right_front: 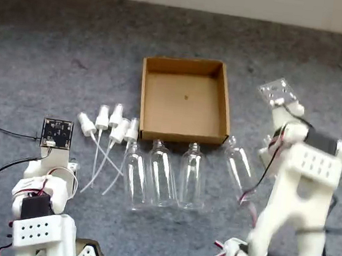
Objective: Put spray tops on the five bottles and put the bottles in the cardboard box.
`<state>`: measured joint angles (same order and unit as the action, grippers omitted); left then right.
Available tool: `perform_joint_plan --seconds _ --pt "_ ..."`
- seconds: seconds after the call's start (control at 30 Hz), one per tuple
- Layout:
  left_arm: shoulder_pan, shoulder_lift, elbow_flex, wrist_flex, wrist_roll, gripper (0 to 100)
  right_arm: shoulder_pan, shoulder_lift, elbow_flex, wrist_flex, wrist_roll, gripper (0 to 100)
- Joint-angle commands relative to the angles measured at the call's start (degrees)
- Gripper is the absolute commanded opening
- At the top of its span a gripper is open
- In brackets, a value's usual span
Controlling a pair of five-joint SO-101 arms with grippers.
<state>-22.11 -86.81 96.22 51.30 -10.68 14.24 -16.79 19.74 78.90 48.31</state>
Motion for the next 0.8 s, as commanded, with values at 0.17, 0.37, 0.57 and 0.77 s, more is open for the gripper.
perform_joint_plan --seconds 0.17,0.37,0.57,0.77 --pt "-0.7 -0.6 1.5 0.4 -0.3 15 1.1 31.2 -31.8 6.1 2.5 19.4" --pt "-0.7 -0.6 1.5 0.4 -0.3 15 -0.2 40.7 -38.5 6.2 2.6 19.5" --pt "-0.7 -0.6 1.5 0.4 -0.3 15 -0.1 42.6 -38.3 8.8 6.6 19.6" --pt "-0.7 -0.6 1.5 0.4 -0.3 15 0.5 42.8 -38.3 12.9 4.3 19.6"
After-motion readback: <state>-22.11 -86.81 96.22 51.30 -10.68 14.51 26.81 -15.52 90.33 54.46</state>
